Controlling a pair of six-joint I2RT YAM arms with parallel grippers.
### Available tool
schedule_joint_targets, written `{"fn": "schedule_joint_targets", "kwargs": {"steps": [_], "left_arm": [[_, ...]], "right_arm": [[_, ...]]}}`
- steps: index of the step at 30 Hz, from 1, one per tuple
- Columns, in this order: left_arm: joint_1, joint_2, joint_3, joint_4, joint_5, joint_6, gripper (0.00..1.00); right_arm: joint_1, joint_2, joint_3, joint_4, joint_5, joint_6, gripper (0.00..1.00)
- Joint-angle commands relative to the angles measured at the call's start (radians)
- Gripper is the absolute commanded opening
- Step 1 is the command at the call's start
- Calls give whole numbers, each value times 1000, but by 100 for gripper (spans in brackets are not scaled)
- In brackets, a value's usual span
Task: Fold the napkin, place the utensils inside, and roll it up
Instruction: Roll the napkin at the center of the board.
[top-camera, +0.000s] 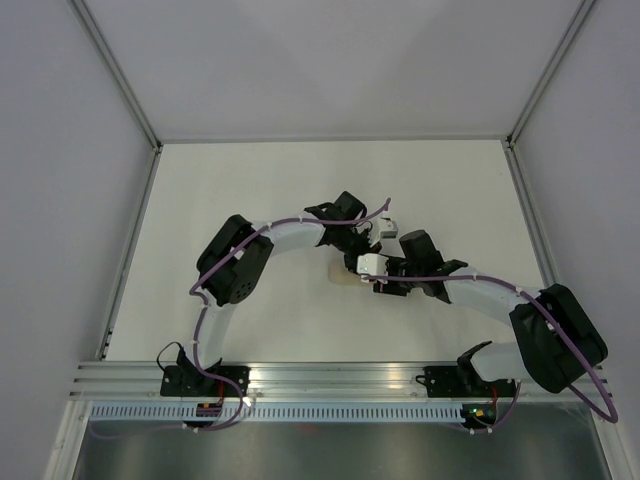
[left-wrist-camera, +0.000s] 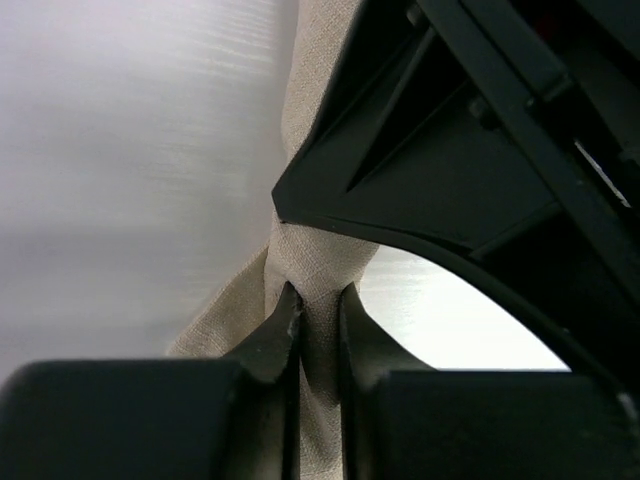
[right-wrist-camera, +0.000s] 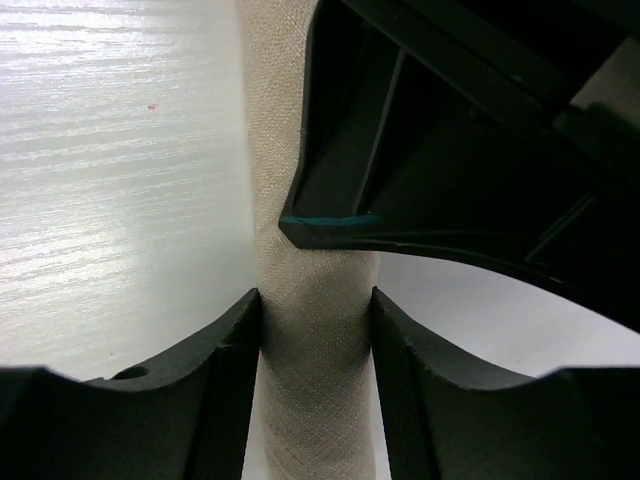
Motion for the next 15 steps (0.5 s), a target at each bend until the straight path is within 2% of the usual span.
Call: {"fn": "schedule_joint_targets", "kwargs": {"steps": [1, 3, 4, 7, 10, 15], "left_arm": [[1, 94, -46, -207, -37, -32, 16], [5, 91, -41, -205, -32, -36, 19], [8, 81, -40, -196, -32, -41, 22], [18, 53, -41, -164, -46, -69, 30], [37, 29, -48, -132, -61, -99, 34], [80, -40, -72, -34, -99, -170, 38]], "right_arm": [[5, 20, 0, 16, 30, -9, 51], [5, 26, 2, 11, 34, -9, 46], [5, 36, 3, 8, 39, -9, 39], [5, 51, 11, -12, 47, -12, 30], [5, 72, 31, -49, 47, -14, 24], [7, 106, 74, -122, 33, -11, 20]]}}
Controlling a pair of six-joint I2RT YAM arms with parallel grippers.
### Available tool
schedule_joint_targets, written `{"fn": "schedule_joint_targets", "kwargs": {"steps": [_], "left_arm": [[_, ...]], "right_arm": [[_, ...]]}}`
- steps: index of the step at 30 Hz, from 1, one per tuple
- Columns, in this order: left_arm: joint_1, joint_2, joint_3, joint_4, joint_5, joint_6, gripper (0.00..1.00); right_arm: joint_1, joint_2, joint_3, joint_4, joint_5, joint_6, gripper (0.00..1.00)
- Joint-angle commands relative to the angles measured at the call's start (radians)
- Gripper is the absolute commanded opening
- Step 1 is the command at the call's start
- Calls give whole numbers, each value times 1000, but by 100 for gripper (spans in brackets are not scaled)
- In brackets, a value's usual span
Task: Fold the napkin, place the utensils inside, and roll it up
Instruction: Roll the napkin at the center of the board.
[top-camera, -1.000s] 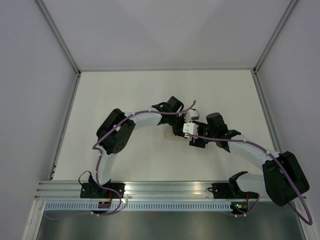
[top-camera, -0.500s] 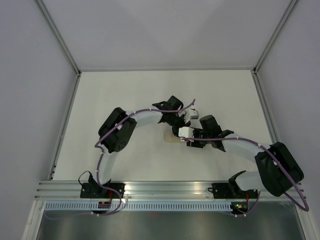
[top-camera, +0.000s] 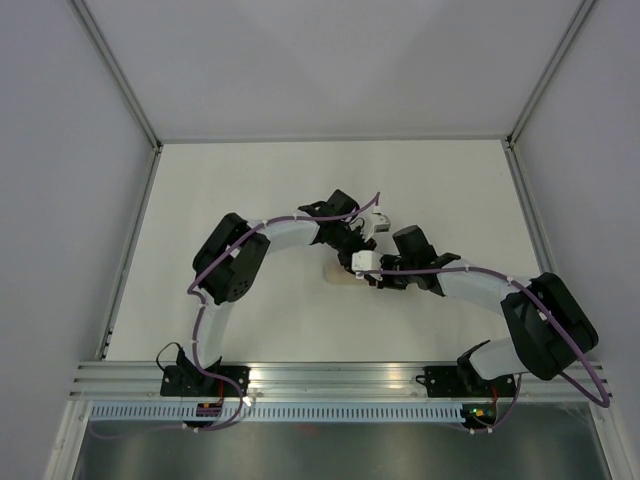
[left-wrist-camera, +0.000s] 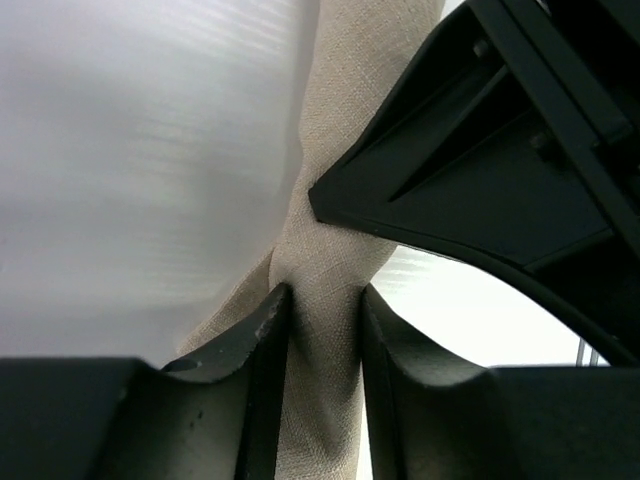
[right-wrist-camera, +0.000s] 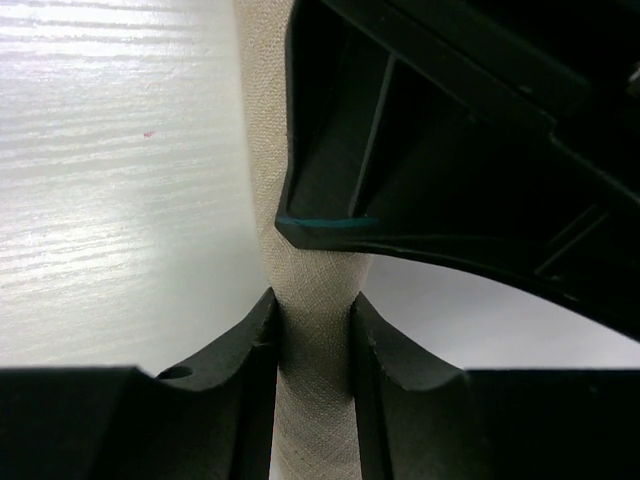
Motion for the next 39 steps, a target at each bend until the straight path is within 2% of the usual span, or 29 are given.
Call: {"fn": "schedule_joint_targets", "kwargs": {"steps": [1, 6, 12, 16, 19, 22, 30, 35, 39], "left_arm": [[48, -49, -67, -17, -97, -86, 39], [84, -134, -121, 100, -143, -137, 41], [116, -173, -141, 143, -174, -172, 46], [145, -211, -169, 192, -232, -198, 46], [182, -252, -196, 236, -328, -243, 46], [225, -300, -222, 259, -422, -309, 46], [254, -415, -278, 230, -508, -465, 47], [252, -545, -483, 368, -589, -501, 47], [249, -670, -649, 575, -623, -501, 47]], "right_arm": [[-4, 51, 28, -109, 34, -4, 19], [-4, 90, 71, -167, 21, -2, 17], [-2, 163, 140, -245, 2, 7, 16], [-5, 215, 197, -314, -24, 12, 15], [-7, 257, 243, -362, -38, 25, 15], [-16, 303, 298, -411, -51, 53, 14], [-30, 422, 419, -515, -104, 131, 13], [-54, 505, 525, -627, -154, 127, 13], [-79, 593, 616, -721, -193, 96, 13]]}}
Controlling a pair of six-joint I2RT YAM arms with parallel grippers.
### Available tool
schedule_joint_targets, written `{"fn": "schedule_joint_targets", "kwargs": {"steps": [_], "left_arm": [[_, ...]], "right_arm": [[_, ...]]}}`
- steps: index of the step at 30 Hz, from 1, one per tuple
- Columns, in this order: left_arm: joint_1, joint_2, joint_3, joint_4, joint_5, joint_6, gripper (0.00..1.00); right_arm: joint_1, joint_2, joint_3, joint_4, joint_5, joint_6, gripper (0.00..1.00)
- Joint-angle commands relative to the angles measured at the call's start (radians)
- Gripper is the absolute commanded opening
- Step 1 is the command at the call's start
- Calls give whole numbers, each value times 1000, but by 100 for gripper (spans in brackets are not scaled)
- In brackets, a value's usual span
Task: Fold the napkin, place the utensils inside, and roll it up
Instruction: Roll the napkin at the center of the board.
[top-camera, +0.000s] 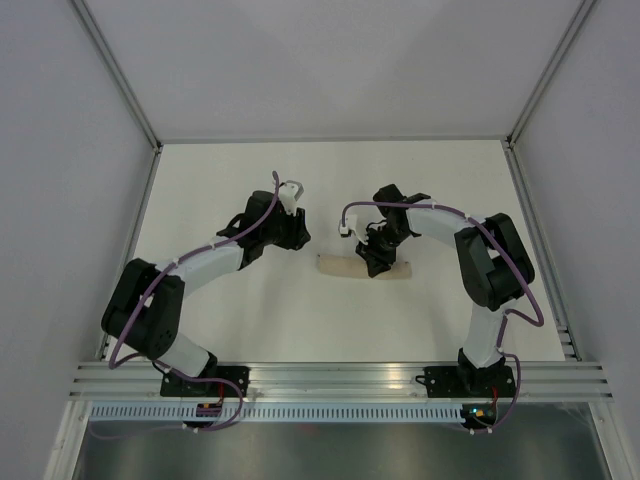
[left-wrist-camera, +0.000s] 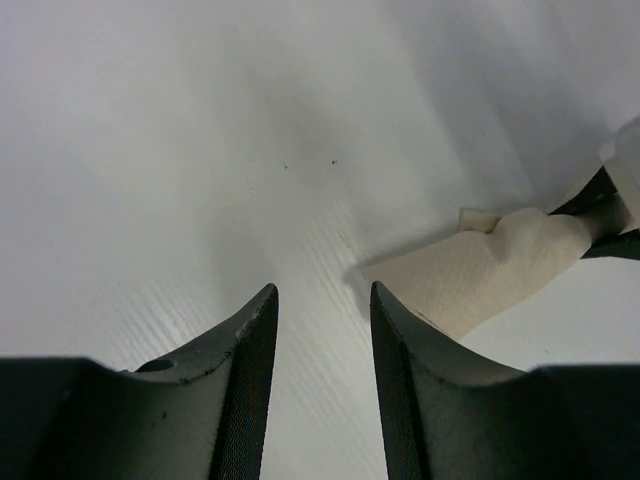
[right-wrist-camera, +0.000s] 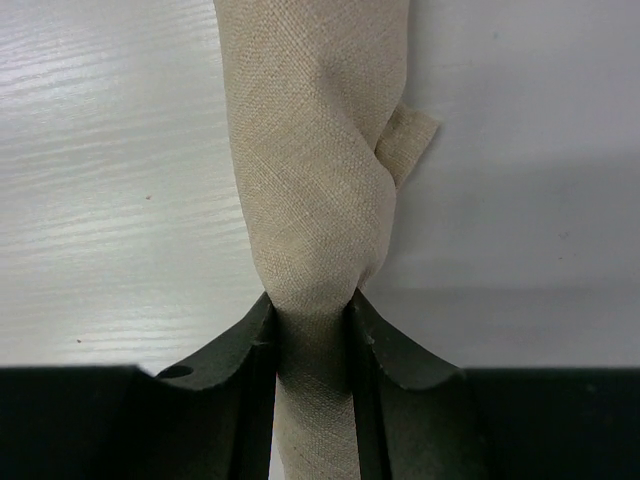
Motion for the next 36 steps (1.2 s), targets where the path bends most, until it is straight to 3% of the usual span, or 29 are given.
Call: {"fn": "schedule_joint_targets", "kwargs": {"steps": [1, 6, 12, 22, 36], "left_arm": [[-14, -127, -107, 244, -69, -54, 47], [-136, -213, -247, 411, -137, 137, 48], [-294, -221, -299, 519, -213, 347, 48], [-506, -32, -186, 451, -295, 620, 51], [-592, 235, -20, 361, -310, 831, 53]], "right_arm": [[-12, 130, 24, -149, -14, -21, 13], [-29, 209, 128, -237, -17, -41, 12], [-35, 275, 175, -267, -20, -48, 12], [-52, 343, 274, -350, -54, -64, 13], [-72, 384, 306, -382, -49, -79, 13]]}}
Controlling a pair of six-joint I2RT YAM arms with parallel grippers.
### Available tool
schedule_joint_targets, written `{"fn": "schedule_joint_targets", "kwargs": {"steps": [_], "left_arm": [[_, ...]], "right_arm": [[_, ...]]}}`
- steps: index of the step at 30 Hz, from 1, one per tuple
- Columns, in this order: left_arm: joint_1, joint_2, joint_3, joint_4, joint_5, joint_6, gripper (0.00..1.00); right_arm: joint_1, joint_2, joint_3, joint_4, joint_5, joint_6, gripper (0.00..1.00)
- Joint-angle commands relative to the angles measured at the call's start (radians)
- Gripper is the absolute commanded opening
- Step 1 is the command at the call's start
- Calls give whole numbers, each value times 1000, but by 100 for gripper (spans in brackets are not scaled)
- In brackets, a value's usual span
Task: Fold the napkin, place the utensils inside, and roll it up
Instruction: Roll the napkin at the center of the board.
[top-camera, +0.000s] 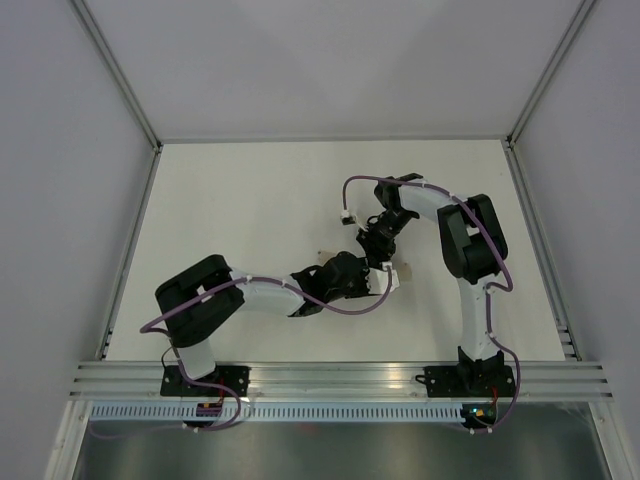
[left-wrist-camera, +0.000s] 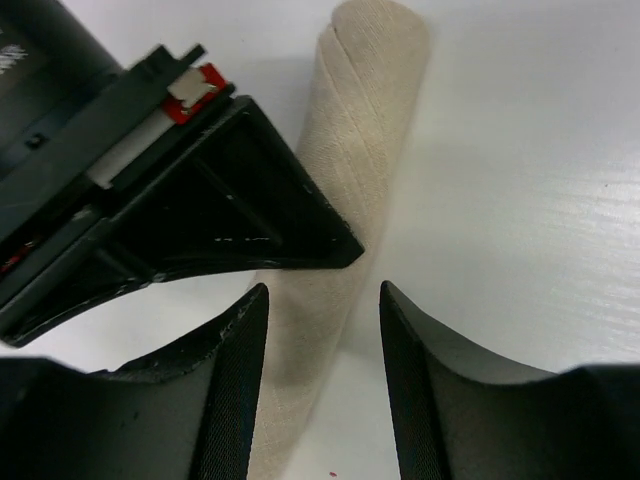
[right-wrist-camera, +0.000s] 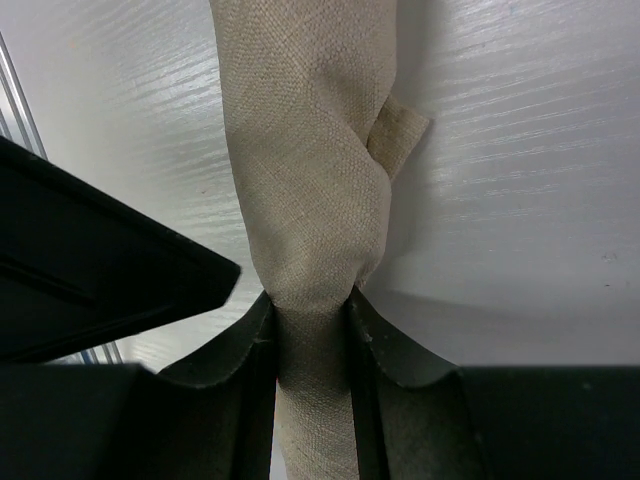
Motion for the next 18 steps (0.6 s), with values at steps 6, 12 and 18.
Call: {"fn": "schedule_joint_targets", "kwargs": {"steps": [6, 12, 18], "left_arm": [[-8, 92, 61, -45, -41, 166, 54], [-2, 141, 96, -68, -64, 224, 54], [8, 172, 116, -129, -67, 261, 53]], "right_arm": [[-5, 115, -15, -6, 119, -71, 13], [-7, 132, 5, -29, 119, -83, 13], [-13, 137, 16, -50, 118, -95, 13]]}}
